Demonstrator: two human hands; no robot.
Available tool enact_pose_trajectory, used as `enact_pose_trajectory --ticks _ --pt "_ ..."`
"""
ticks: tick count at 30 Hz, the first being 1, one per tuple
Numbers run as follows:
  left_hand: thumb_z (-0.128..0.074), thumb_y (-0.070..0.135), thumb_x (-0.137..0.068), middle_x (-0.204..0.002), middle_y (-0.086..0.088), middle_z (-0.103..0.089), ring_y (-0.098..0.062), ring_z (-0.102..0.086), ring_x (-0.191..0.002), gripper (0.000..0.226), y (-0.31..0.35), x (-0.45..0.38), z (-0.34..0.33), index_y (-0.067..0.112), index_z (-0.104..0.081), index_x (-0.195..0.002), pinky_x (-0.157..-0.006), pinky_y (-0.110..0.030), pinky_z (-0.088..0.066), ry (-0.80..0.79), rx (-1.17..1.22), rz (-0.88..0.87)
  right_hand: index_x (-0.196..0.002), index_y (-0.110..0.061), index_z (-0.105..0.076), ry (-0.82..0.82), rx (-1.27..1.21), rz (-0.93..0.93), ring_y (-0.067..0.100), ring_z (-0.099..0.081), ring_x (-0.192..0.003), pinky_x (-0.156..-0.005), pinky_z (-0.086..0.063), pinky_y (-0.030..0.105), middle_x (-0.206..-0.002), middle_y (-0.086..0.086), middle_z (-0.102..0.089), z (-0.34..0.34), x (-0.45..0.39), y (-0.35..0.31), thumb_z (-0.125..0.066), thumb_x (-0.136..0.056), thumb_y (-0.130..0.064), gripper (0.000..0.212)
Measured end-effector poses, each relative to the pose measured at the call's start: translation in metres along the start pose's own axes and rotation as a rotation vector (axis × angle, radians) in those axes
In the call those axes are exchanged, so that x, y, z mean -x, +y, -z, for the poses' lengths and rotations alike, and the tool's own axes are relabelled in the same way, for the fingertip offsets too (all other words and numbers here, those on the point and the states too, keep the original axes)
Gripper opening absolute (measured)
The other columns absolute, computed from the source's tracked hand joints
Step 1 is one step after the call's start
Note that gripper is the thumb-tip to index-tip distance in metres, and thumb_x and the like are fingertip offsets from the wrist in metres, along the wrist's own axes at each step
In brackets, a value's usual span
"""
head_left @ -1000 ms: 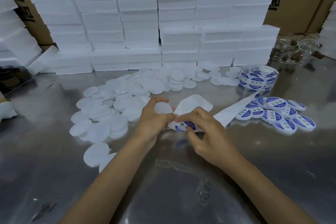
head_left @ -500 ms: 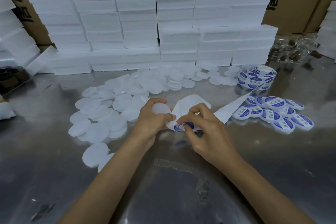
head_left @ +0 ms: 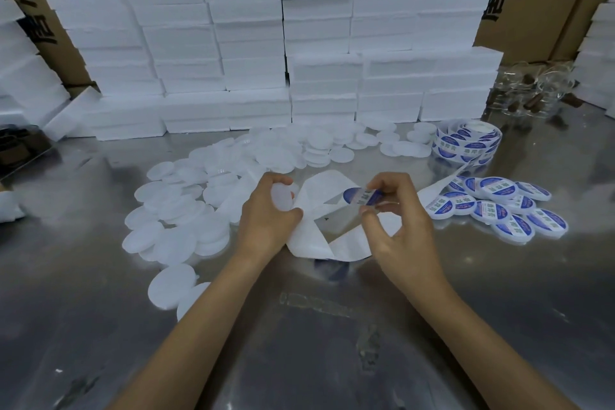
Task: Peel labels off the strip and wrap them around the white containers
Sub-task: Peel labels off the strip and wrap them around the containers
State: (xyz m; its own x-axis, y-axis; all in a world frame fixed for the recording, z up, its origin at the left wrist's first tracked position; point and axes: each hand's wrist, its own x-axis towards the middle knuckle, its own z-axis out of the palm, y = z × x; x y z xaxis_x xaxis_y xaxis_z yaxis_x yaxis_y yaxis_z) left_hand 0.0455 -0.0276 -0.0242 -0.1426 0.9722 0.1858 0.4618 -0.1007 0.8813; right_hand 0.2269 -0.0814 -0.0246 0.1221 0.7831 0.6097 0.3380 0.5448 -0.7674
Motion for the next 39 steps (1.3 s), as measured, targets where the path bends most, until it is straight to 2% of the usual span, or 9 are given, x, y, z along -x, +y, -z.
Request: enact_pose_trajectory --ticks 3,7,11,14,16,18,23,30,39 --pt "-0.074 0.020 -0.084 -0.116 0.016 -0.058 -0.010 -0.052 -0.101 0.040 0.002 0.000 0.004 0.034 -0.052 -0.114 -0.067 -0.014 -0.038 0.008 -0.031 -0.021 -0.098 -0.025 -0.053 0.059 -0.078 -0.101 0.009 -0.060 -0.087 -0.078 -0.047 0.014 -0.094 -0.016 -0.061 0.002 -0.003 0.005 -0.061 -0.085 0.008 0.036" --pt "-0.054 0.017 -0.096 -0.110 0.017 -0.058 -0.014 -0.058 -0.104 0.024 0.008 0.006 0.009 0.033 -0.054 -0.114 -0.083 -0.029 -0.043 0.070 -0.033 -0.116 -0.094 -0.029 -0.052 0.108 -0.095 -0.197 0.003 -0.058 -0.080 -0.072 -0.046 0.014 -0.091 -0.017 -0.062 0.003 -0.005 0.012 -0.061 -0.086 0.005 0.036" --pt "-0.044 0.008 -0.102 -0.122 0.006 -0.062 -0.018 -0.064 -0.106 0.032 0.020 0.013 0.016 0.029 -0.056 -0.123 -0.093 -0.038 -0.056 0.136 0.109 -0.190 -0.095 -0.026 -0.053 0.115 -0.118 -0.257 0.004 -0.057 -0.076 -0.068 -0.046 0.014 -0.092 -0.011 -0.062 0.004 -0.006 0.015 -0.064 -0.086 0.005 0.034" --pt "-0.044 0.007 -0.105 -0.125 0.008 -0.063 -0.014 -0.065 -0.107 0.036 0.028 0.015 0.017 0.030 -0.055 -0.131 -0.079 -0.028 -0.061 0.110 0.208 -0.196 -0.095 -0.022 -0.055 0.117 -0.171 -0.286 0.008 -0.057 -0.073 -0.068 -0.048 0.015 -0.091 -0.006 -0.062 0.003 -0.007 0.013 -0.067 -0.086 0.004 0.030" --pt "-0.041 0.002 -0.104 -0.122 0.002 -0.066 -0.017 -0.070 -0.102 0.036 0.036 0.018 0.012 0.024 -0.058 -0.127 -0.070 -0.029 -0.062 -0.003 0.449 -0.078 -0.095 -0.019 -0.056 0.124 -0.237 -0.290 0.007 -0.058 -0.069 -0.066 -0.048 0.015 -0.089 -0.002 -0.063 0.002 -0.008 0.008 -0.069 -0.085 0.002 0.027" --pt "-0.040 0.003 -0.104 -0.122 -0.013 -0.068 -0.029 -0.073 -0.100 0.029 0.044 0.023 0.005 0.012 -0.061 -0.122 -0.076 -0.041 -0.063 -0.131 0.731 0.099 -0.095 -0.018 -0.057 0.117 -0.313 -0.282 0.005 -0.058 -0.066 -0.065 -0.048 0.014 -0.087 -0.003 -0.064 0.000 -0.011 0.001 -0.073 -0.084 0.001 0.027" --pt "-0.037 0.041 -0.105 -0.119 -0.024 -0.068 -0.034 -0.069 -0.107 0.047 0.046 0.030 -0.006 0.003 -0.061 -0.120 -0.100 -0.049 -0.053 -0.334 1.110 0.279 -0.093 -0.022 -0.059 0.015 -0.364 -0.214 0.009 -0.064 -0.072 -0.069 -0.053 0.020 -0.087 -0.011 -0.068 -0.016 -0.012 -0.014 -0.077 -0.080 0.002 0.032" --pt "-0.031 0.052 -0.104 -0.112 -0.013 -0.073 -0.024 -0.071 -0.101 0.057 0.042 0.031 -0.013 0.006 -0.061 -0.119 -0.091 -0.038 -0.058 -0.449 1.109 0.226 -0.092 -0.029 -0.060 0.041 -0.238 -0.178 0.015 -0.066 -0.076 -0.068 -0.052 0.022 -0.091 -0.010 -0.069 -0.021 -0.010 -0.012 -0.079 -0.079 -0.007 0.032" --pt "-0.034 0.049 -0.102 -0.111 -0.013 -0.070 -0.026 -0.067 -0.108 0.053 0.042 0.034 -0.020 0.008 -0.064 -0.115 -0.103 -0.047 -0.049 -0.449 1.033 0.179 -0.092 -0.034 -0.057 0.032 -0.175 -0.140 0.008 -0.063 -0.073 -0.063 -0.048 0.015 -0.090 -0.017 -0.066 -0.021 -0.009 -0.008 -0.079 -0.078 -0.014 0.033"
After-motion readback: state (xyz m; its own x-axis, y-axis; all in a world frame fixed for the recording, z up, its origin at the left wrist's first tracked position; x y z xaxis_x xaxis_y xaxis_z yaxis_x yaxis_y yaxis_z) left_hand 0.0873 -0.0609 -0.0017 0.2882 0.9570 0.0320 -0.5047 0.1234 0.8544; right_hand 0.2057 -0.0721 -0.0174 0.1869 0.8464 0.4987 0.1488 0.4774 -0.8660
